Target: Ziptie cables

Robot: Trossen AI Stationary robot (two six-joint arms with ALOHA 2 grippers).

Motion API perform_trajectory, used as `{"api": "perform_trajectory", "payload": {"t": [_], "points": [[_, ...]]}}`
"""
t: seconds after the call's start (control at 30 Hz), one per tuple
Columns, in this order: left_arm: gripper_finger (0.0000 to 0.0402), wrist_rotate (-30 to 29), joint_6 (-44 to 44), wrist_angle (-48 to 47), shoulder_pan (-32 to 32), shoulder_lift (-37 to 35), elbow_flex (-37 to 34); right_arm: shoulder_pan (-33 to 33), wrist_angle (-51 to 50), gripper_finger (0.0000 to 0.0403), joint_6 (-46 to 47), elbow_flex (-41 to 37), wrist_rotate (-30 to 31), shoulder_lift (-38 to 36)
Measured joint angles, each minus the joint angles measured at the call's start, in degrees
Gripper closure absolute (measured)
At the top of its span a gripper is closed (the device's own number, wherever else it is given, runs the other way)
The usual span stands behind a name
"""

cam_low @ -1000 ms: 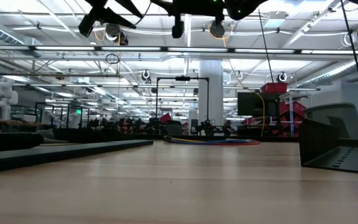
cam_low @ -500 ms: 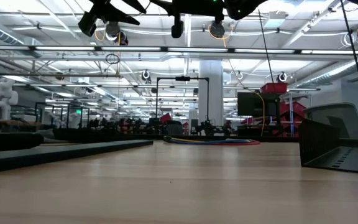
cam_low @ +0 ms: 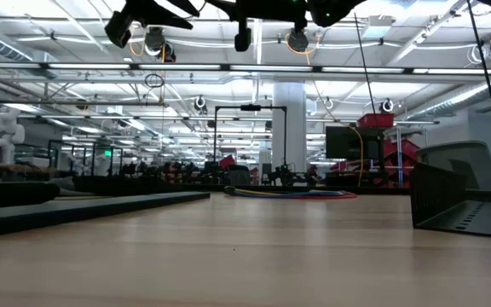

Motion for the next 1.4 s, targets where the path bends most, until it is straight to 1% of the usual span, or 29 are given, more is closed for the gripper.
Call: {"api": "perform_trajectory", "payload": {"t": [0.1, 0.13, 0.17, 0.3, 0.4, 0.53, 0.63, 0.73, 0.93, 1.07, 1.23, 1.4], "points": [[0.0374, 0.09, -2.09, -0.85, 0.01, 0.00, 0.00, 0.01, -0.01, 0.0403, -0.10, 0.00, -0.10, 0.01], [0.0387, 0.33, -3.29, -1.02, 0.02, 0.00, 0.00, 0.01, -0.04, 0.0403, -0.11, 0.00, -0.21, 0.03], [0.0392, 0.64, -4.45, -1.05, 0.07, 0.00, 0.00, 0.04, -0.04, 0.0403, -0.12, 0.00, -0.20, 0.07], [0.0398, 2.38, -9.30, -0.50, 0.08, 0.00, 0.00, 0.04, -0.24, 0.0403, -1.91, 0.00, -0.80, 0.11], [0.0399, 5.54, -18.28, 1.96, 0.55, 0.00, 0.00, 0.16, -0.14, 0.0403, -5.84, 0.00, -3.25, 0.11], [0.0400, 9.89, -31.93, 4.62, 1.99, -0.29, 0.00, 0.45, -1.93, 0.0403, -16.80, 0.00, -6.66, 0.11], [0.0400, 12.32, -40.31, 5.28, 2.85, -0.83, 0.00, 0.49, -4.72, 0.0403, -24.70, 0.00, -7.94, 0.11], [0.0400, 13.06, -46.68, 5.29, 3.49, -1.72, 0.00, 0.49, -5.88, 0.0403, -30.42, 0.00, -10.81, 0.11], [0.0401, 13.57, -56.71, 8.54, 5.49, -5.09, 0.00, 0.49, -6.11, 0.0403, -36.63, 0.00, -16.29, 0.11], [0.0401, 13.87, -66.02, 8.37, 8.36, -6.60, 0.00, 0.49, -5.08, 0.0403, -39.83, 0.00, -16.96, 0.11], [0.0401, 20.03, -75.32, 9.66, 12.20, -6.67, 0.00, 0.47, -4.33, 0.0403, -43.62, 0.00, -18.03, 0.11], [0.0401, 25.93, -87.88, 11.49, 17.25, -6.21, 0.00, 0.76, -5.71, 0.0403, -50.48, 0.00, -18.05, 0.11]]}}
